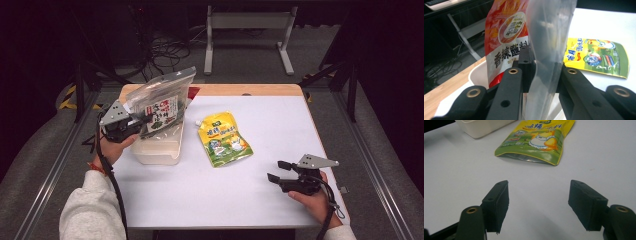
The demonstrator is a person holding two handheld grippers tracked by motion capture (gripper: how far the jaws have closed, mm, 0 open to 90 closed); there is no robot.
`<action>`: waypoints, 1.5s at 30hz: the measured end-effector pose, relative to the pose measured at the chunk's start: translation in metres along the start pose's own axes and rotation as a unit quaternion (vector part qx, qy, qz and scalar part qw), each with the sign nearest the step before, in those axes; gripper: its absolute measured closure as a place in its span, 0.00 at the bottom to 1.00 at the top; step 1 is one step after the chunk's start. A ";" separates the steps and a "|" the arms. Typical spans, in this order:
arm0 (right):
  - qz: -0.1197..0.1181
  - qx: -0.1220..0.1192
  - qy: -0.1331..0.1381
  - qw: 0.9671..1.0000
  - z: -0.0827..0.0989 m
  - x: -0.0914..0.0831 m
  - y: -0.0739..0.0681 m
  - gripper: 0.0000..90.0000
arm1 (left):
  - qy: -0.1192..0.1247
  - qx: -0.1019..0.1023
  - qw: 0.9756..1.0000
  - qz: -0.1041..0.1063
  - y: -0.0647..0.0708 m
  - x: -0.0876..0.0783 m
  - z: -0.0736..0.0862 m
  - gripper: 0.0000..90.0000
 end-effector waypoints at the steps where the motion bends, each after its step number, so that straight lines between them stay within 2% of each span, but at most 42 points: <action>1: 0.000 0.000 -0.001 1.000 0.000 0.000 0.000 0.37 | 0.002 0.000 1.000 0.001 -0.001 0.001 0.001 0.87; 4: -0.003 0.000 0.000 1.000 0.000 0.000 -0.001 0.37 | 0.006 -0.007 1.000 0.004 -0.002 0.003 0.003 0.87; 6: -0.004 0.000 0.000 1.000 0.000 0.001 -0.002 0.37 | -0.001 -0.006 1.000 0.003 -0.003 0.007 0.007 0.87; 8: -0.004 -0.001 -0.001 1.000 0.000 0.001 -0.002 0.37 | 0.010 -0.023 1.000 0.013 -0.007 0.007 0.011 0.87; 9: -0.004 -0.001 0.000 1.000 0.000 0.001 -0.002 0.37 | 0.009 -0.028 0.999 0.012 -0.008 0.007 0.012 0.87; 11: -0.004 -0.002 0.000 1.000 -0.001 0.001 -0.002 0.37 | 0.005 -0.025 1.000 0.015 -0.009 0.006 0.014 0.87; 32: -0.004 -0.010 -0.007 1.000 -0.004 0.005 -0.003 0.36 | 0.011 -0.049 0.998 0.027 -0.014 0.006 0.034 0.88; 36: -0.005 -0.013 -0.006 1.000 -0.006 0.006 -0.004 0.36 | 0.009 -0.046 0.999 0.023 -0.011 0.006 0.035 0.88; 41: -0.007 -0.016 -0.008 1.000 -0.008 0.008 -0.004 0.36 | 0.015 -0.054 0.998 0.023 -0.011 0.005 0.039 0.88; 44: -0.004 -0.017 -0.008 1.000 -0.009 0.008 -0.003 0.36 | 0.018 -0.059 0.998 0.018 -0.012 0.005 0.040 0.87; 45: -0.003 -0.017 -0.008 1.000 -0.009 0.008 -0.003 0.36 | 0.019 -0.062 0.998 0.010 -0.012 0.006 0.040 0.86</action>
Point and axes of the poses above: each handheld gripper's, and its own axes: x roughly forward along the jaws, z roughly out of its underside, y roughly to its right, the point moved 4 cm from there along x, roughly forward along the jaws, and after that the axes turned 8 degrees about -y, right-handed, at the moved point
